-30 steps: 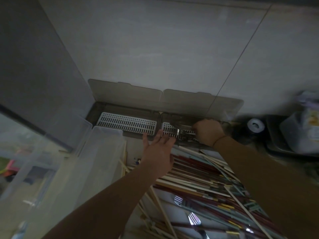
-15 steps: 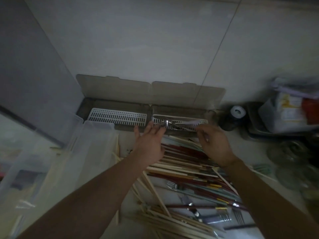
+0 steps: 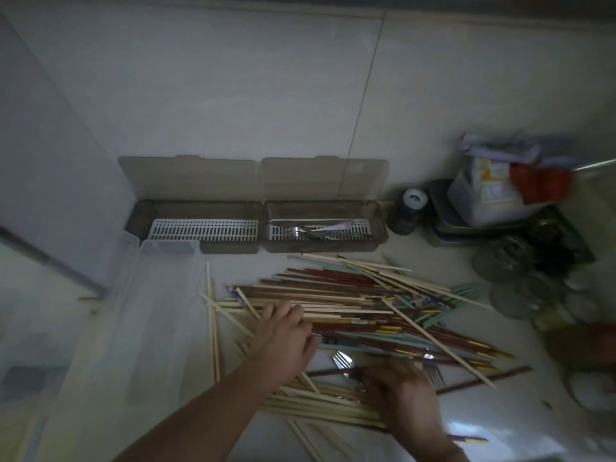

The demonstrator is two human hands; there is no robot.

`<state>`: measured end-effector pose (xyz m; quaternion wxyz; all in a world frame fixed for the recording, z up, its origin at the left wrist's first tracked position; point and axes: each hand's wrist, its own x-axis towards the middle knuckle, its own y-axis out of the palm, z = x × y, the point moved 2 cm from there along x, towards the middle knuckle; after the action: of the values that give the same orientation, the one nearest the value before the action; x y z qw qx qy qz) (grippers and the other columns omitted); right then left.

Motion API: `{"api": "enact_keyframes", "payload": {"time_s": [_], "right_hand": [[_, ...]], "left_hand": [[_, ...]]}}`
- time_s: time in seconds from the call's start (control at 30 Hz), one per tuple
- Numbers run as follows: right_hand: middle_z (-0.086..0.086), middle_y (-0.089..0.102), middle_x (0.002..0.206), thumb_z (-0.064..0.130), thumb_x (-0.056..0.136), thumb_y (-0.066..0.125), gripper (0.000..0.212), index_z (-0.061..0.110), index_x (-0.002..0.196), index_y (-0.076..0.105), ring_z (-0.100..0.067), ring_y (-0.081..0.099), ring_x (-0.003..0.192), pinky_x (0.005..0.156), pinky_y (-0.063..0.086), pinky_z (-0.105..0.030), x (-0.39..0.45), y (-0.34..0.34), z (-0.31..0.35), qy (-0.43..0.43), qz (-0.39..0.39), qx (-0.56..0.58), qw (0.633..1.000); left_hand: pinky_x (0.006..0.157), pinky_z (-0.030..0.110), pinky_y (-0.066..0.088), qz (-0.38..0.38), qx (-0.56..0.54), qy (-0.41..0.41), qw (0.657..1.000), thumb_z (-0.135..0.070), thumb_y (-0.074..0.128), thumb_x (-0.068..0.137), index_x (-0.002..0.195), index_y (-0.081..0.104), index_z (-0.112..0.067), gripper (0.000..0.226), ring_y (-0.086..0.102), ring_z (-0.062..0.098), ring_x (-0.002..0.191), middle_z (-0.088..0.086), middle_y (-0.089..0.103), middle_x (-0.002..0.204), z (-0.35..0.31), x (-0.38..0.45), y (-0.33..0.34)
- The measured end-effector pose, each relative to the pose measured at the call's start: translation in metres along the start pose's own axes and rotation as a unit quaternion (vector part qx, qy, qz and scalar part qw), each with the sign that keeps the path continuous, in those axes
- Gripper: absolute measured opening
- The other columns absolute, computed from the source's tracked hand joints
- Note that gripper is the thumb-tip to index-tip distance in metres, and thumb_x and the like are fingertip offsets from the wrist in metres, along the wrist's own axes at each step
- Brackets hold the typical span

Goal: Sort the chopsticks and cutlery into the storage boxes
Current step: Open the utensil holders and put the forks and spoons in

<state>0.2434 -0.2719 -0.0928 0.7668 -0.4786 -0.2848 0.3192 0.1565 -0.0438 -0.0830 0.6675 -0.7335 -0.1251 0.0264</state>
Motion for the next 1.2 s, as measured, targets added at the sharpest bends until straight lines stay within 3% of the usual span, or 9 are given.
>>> {"api": "enact_keyframes", "payload": {"time_s": [0.17,0.33,0.43,0.53,0.7,0.83,1.0,1.1,1.2], "right_hand": [[0.013,0.066,0.093,0.034,0.079,0.058,0.024,0.033,0.099,0.071,-0.023,0.059,0.087,0.071,0.047,-0.034,0.002,0.003,0.009,0.038,-0.03,-0.026,0.998],[0.007,0.064,0.098,0.046,0.082,0.05,0.034,0.034,0.11,0.066,-0.03,0.058,0.089,0.069,0.049,-0.042,0.01,0.002,0.016,0.062,0.006,-0.079,0.995],[0.006,0.063,0.1,0.052,0.081,0.048,0.04,0.034,0.112,0.067,-0.03,0.058,0.091,0.07,0.049,-0.042,0.012,0.005,0.017,0.078,0.016,-0.103,0.991],[0.004,0.064,0.096,0.052,0.08,0.048,0.04,0.03,0.107,0.069,-0.031,0.057,0.089,0.07,0.049,-0.042,0.013,0.003,0.014,0.102,-0.015,-0.101,0.99],[0.001,0.063,0.089,0.047,0.086,0.04,0.039,0.027,0.093,0.072,-0.032,0.055,0.082,0.069,0.048,-0.041,0.016,-0.001,0.007,0.122,-0.029,-0.095,0.988],[0.003,0.064,0.096,0.045,0.089,0.044,0.034,0.025,0.095,0.07,-0.029,0.054,0.088,0.074,0.048,-0.04,0.033,-0.007,0.012,0.091,-0.042,-0.072,0.992],[0.016,0.064,0.106,0.044,0.095,0.05,0.028,0.026,0.111,0.065,-0.008,0.058,0.097,0.083,0.046,-0.022,0.066,-0.014,0.034,0.083,-0.014,0.14,0.987],[0.012,0.067,0.079,0.028,0.093,0.056,0.011,0.028,0.093,0.067,0.001,0.061,0.069,0.064,0.044,-0.011,0.087,-0.018,0.046,0.125,-0.007,0.319,0.94],[0.004,0.058,0.055,0.007,0.091,0.06,0.028,0.025,0.07,0.063,-0.002,0.05,0.05,0.051,0.041,-0.013,0.113,-0.027,0.037,0.166,-0.026,0.346,0.923]], "left_hand": [[0.078,0.04,0.026,0.08,0.029,-0.136,0.987,-0.059,0.039,0.083,0.081,0.072,-0.023,0.049,0.048,0.019,0.094,-0.007,0.063,0.084,-0.004,0.005,-0.004],[0.081,0.037,0.023,0.118,-0.024,-0.217,0.969,-0.057,0.048,0.081,0.086,0.074,-0.032,0.037,0.05,0.015,0.096,-0.012,0.067,0.082,-0.007,0.01,0.0],[0.084,0.032,0.032,0.104,-0.117,-0.256,0.954,-0.051,0.057,0.08,0.088,0.073,-0.032,0.027,0.056,0.014,0.095,-0.011,0.069,0.083,0.0,0.012,0.002],[0.063,0.02,0.04,0.129,-0.267,-0.254,0.921,-0.041,0.064,0.082,0.081,0.072,-0.023,0.019,0.062,0.01,0.079,-0.01,0.068,0.076,0.017,0.01,-0.005],[0.063,0.021,0.05,0.128,-0.44,-0.238,0.856,-0.021,0.07,0.084,0.076,0.072,-0.022,0.009,0.065,0.003,0.066,-0.008,0.072,0.073,0.053,0.01,-0.04],[0.057,0.024,0.055,0.118,-0.529,-0.25,0.802,-0.005,0.071,0.083,0.074,0.069,-0.007,0.009,0.071,0.019,0.062,0.009,0.072,0.067,0.074,0.013,-0.064],[0.055,0.022,0.054,0.072,-0.595,-0.242,0.763,0.003,0.068,0.084,0.08,0.067,0.005,0.005,0.072,0.025,0.064,0.016,0.072,0.071,0.087,0.022,-0.082],[0.061,0.025,0.057,0.034,-0.621,-0.244,0.744,0.001,0.068,0.085,0.081,0.069,0.003,0.004,0.072,0.028,0.068,0.018,0.072,0.074,0.088,0.027,-0.083],[0.066,0.026,0.057,0.008,-0.651,-0.262,0.713,-0.002,0.068,0.085,0.088,0.07,0.0,0.004,0.072,0.027,0.075,0.018,0.073,0.08,0.087,0.032,-0.079]]}}
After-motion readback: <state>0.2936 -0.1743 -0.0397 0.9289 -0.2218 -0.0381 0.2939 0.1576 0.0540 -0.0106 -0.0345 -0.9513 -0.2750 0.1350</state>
